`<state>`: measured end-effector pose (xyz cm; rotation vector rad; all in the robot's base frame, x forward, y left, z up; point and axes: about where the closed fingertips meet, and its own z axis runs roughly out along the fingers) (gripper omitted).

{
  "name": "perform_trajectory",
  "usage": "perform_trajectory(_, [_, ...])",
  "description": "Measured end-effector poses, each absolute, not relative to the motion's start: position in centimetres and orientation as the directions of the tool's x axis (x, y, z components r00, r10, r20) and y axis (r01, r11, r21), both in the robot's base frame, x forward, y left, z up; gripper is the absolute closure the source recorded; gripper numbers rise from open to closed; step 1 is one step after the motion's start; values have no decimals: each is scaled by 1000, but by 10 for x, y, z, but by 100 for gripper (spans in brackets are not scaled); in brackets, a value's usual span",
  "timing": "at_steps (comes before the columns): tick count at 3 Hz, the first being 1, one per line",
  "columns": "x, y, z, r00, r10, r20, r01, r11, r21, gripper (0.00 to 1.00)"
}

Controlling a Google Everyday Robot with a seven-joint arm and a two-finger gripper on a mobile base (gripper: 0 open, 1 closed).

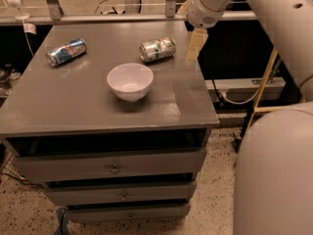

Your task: Place 7up can into white bowl

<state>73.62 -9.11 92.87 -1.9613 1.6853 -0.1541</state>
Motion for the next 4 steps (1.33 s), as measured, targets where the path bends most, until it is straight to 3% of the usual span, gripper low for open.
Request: perform_trajectory(4, [779,-53,885,256,-949,-182,-905,-169,-391,0])
